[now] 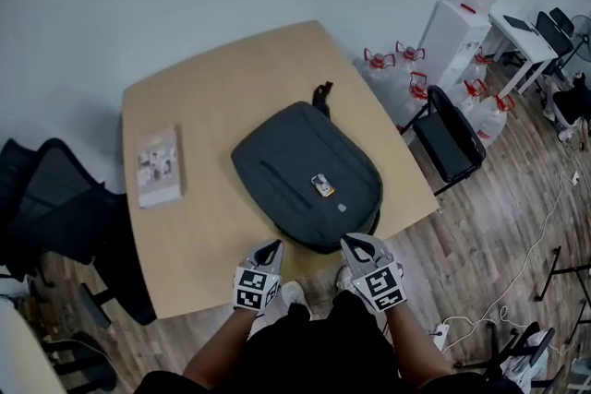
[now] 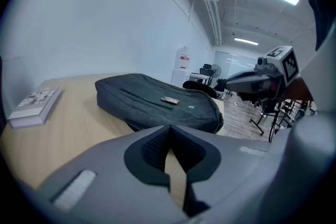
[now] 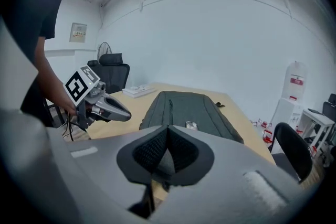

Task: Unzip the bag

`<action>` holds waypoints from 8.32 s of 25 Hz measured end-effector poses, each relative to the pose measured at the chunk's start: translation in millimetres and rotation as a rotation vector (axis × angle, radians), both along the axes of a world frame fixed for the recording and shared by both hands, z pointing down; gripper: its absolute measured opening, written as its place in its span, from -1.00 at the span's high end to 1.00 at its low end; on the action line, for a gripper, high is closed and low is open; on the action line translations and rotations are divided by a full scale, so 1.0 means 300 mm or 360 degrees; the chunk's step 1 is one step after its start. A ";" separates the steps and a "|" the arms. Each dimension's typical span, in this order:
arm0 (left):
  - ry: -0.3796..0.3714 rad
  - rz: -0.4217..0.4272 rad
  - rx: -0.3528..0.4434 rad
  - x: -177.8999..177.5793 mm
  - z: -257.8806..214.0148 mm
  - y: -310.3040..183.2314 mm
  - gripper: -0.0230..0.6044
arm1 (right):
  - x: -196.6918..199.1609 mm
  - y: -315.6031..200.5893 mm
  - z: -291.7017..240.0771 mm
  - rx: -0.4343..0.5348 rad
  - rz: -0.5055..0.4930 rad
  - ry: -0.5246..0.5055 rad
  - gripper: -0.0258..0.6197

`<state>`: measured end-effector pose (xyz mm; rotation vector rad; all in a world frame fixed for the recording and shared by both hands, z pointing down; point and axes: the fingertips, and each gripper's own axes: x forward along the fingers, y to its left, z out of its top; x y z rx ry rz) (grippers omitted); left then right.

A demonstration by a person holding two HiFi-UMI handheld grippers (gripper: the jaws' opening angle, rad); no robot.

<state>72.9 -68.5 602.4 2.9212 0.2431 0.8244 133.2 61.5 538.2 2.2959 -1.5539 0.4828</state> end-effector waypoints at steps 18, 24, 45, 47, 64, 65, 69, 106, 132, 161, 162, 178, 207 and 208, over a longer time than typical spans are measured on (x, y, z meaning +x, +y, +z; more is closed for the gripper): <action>-0.0258 -0.0118 0.0282 0.071 0.191 -0.047 0.59 | 0.082 -0.180 0.096 -0.0110 -0.0441 -0.0109 0.91; -0.0294 -0.0136 0.0336 0.089 0.201 -0.049 0.69 | 0.098 -0.180 0.114 -0.0122 -0.0478 -0.0138 0.91; -0.0272 -0.0213 -0.0015 0.086 0.188 -0.034 0.84 | 0.041 -0.322 0.202 -0.0478 -0.0998 -0.0196 0.51; -0.0267 -0.0216 -0.0029 0.085 0.186 -0.035 0.84 | 0.014 -0.340 0.226 -0.0523 -0.1056 -0.0216 0.49; -0.0329 -0.0124 0.0041 0.062 0.185 -0.041 0.84 | -0.024 -0.427 0.354 -0.0644 -0.0975 -0.0366 0.54; -0.0337 -0.0121 0.0052 0.059 0.185 -0.042 0.84 | -0.023 -0.433 0.357 -0.0638 -0.0957 -0.0385 0.55; -0.0346 -0.0102 0.0073 0.050 0.177 -0.036 0.84 | -0.019 -0.471 0.359 -0.0609 -0.0891 -0.0427 0.59; -0.0331 -0.0170 0.0140 -0.005 0.138 -0.138 0.84 | -0.123 -0.223 0.270 -0.0847 -0.1365 0.0181 0.60; -0.0317 -0.0215 0.0088 -0.035 0.123 -0.031 0.84 | -0.188 -0.442 0.257 -0.0713 -0.1222 0.0197 0.83; -0.0344 -0.0486 0.0144 -0.120 0.116 -0.229 0.84 | -0.056 -0.349 0.271 -0.0846 -0.1315 0.0438 0.85; -0.0351 -0.0482 0.0155 -0.121 0.114 -0.223 0.84 | -0.056 -0.350 0.271 -0.0849 -0.1307 0.0432 0.85; -0.0381 -0.0507 -0.0017 -0.146 0.130 -0.034 0.78 | -0.148 -0.378 0.271 -0.0794 -0.1294 0.0299 0.85; -0.0415 -0.1082 0.0051 -0.286 0.134 -0.155 0.84 | 0.029 -0.293 0.306 -0.0747 -0.2054 0.0742 0.46; -0.0416 -0.1111 0.0055 -0.298 0.132 -0.165 0.84 | 0.043 -0.299 0.314 -0.0764 -0.2054 0.0778 0.46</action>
